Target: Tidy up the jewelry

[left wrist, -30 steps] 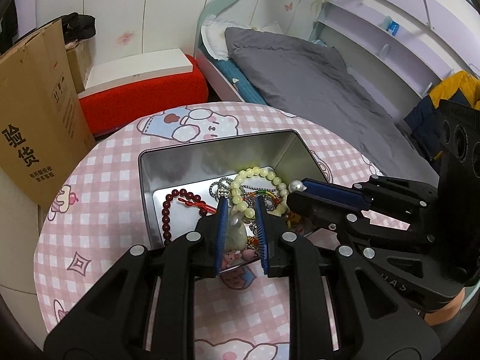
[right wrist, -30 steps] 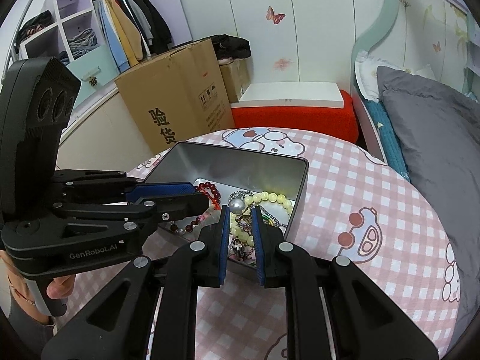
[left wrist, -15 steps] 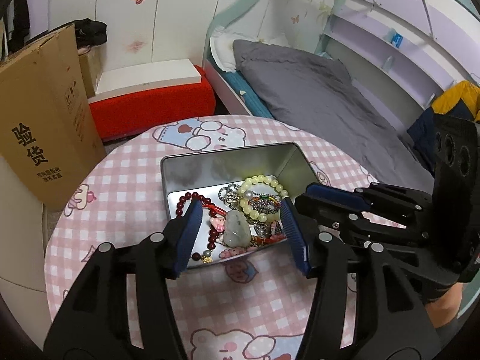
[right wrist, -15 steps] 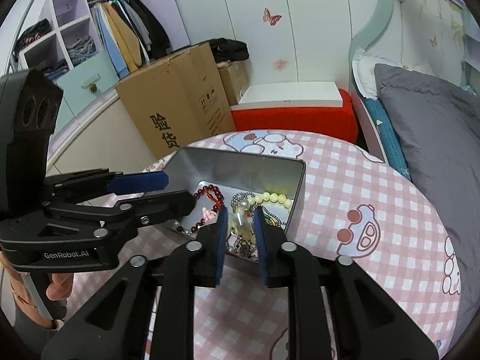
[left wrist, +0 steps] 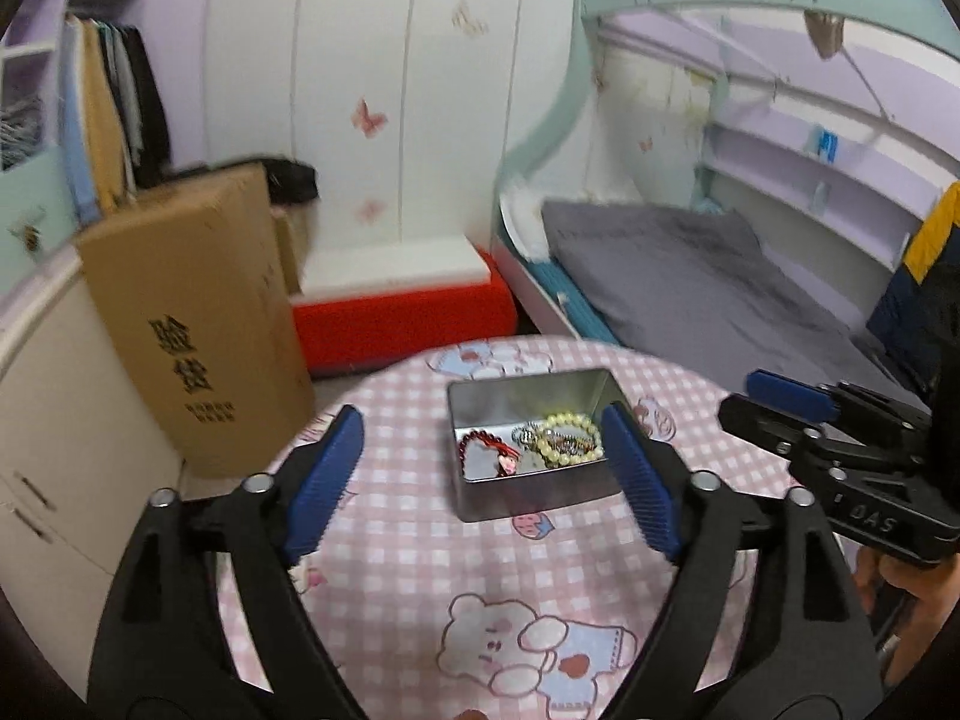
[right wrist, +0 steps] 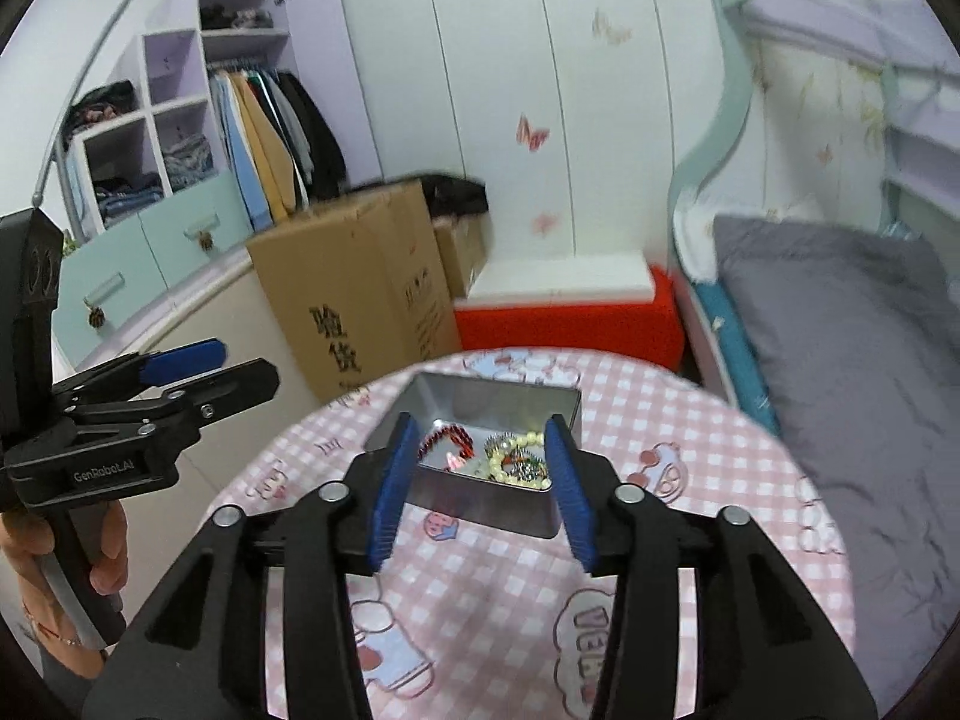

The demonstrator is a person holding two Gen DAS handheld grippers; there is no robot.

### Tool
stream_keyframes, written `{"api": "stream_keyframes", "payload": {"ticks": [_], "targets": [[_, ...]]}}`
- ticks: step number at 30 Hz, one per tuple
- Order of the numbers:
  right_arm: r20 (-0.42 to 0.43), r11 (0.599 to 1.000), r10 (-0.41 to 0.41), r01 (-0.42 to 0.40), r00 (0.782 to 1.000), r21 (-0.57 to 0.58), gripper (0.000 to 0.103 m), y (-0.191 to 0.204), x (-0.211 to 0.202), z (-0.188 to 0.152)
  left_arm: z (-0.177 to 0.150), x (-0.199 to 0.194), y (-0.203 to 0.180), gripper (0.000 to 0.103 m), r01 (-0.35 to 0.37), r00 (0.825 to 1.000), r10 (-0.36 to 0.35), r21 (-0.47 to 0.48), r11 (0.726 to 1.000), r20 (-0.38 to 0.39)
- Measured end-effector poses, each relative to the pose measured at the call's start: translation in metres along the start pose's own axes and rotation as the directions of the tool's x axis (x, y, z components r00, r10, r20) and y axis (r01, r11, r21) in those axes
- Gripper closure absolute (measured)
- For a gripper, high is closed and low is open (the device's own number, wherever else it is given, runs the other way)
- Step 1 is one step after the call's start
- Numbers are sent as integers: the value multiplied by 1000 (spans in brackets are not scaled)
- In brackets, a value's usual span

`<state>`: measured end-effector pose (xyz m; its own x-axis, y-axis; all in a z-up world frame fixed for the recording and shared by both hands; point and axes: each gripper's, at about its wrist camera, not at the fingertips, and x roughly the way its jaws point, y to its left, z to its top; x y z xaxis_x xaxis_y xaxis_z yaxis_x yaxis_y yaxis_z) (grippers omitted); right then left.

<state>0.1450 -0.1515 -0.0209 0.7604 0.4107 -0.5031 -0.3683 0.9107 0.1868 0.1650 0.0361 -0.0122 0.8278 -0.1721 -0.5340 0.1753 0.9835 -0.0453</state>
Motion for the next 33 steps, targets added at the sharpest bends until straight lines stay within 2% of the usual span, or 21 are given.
{"api": "stream_keyframes", "payload": {"ticks": [1,2,4,6,8,13,17,23,33], "targets": [[29,1000,-11,11,1000,-9,58,7,-15,-1,-1,-9,-2,16,-8,1000,8,-3,1000,19],[50,1000,-21,22,999,-16,49,12,-24,-1,-2,-24,-4,14,-15,999,16,-5,1000,45],[107,998,-49,54,993,-41,39,24,-51,-4,-6,-49,-8,13,-19,996,19,-5,1000,92],[153,996,-59,69,986,-61,37,36,-71,-7,-10,-66,-12,11,-27,992,28,-4,1000,121],[198,994,-62,78,978,-74,31,46,-91,-11,-15,-86,-18,10,-35,987,35,2,999,156],[291,985,-94,130,952,-109,22,65,-130,-22,-27,-130,-25,10,-23,972,28,-24,999,235],[344,977,-118,171,932,-128,19,77,-153,-28,-35,-159,-31,7,-38,953,49,-43,998,298],[402,966,-131,207,906,-153,13,92,-173,-35,-43,-189,-43,7,-80,928,81,-20,997,363],[443,961,-125,220,888,-170,12,96,-191,-45,-51,-218,-56,7,-133,892,121,-2,991,435]]}}
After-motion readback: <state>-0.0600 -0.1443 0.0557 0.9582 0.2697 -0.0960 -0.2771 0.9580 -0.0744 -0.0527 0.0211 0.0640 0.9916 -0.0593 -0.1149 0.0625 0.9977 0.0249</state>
